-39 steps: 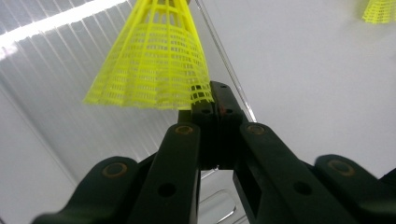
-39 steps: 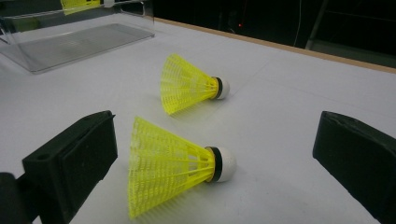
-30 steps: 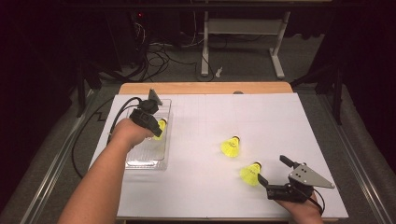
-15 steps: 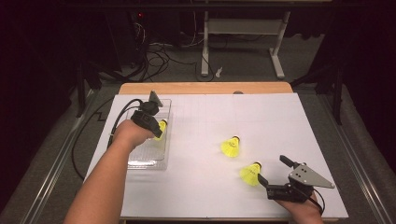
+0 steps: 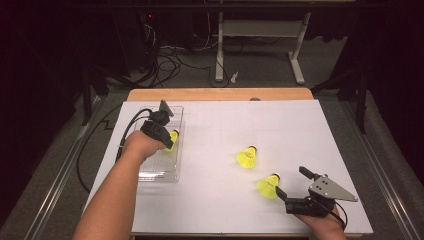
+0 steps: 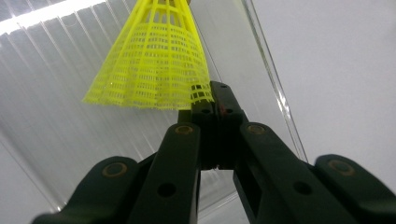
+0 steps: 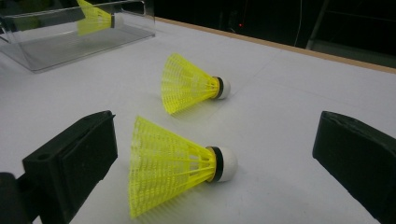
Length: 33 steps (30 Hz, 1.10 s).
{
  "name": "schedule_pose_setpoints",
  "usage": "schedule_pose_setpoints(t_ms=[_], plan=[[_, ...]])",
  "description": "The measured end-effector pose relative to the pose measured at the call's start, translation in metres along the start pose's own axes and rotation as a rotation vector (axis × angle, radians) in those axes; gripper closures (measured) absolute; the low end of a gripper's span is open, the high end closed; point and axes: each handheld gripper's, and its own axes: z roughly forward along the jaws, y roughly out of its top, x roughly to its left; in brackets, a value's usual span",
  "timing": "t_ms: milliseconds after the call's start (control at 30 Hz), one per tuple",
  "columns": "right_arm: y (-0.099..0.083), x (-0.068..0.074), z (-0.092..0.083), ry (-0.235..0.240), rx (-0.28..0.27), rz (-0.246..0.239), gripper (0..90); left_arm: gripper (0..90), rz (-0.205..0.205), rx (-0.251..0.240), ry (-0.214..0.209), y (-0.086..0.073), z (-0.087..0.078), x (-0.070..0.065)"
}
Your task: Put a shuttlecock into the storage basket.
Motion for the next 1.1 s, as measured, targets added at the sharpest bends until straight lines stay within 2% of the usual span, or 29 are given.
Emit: schedule_pose_setpoints(t_ms=[533,1100], plan=[[0.000,-0.001,0.000,0.000,0.000,0.000,0.6,89.4,-0.032,-0.018,-0.012,0.009,0.018,0.004],[0.000,-0.001,0.000,0.000,0.001,-0.002,0.6,88.2,-0.021,-0.005,-0.010,0.009,0.025,0.003]])
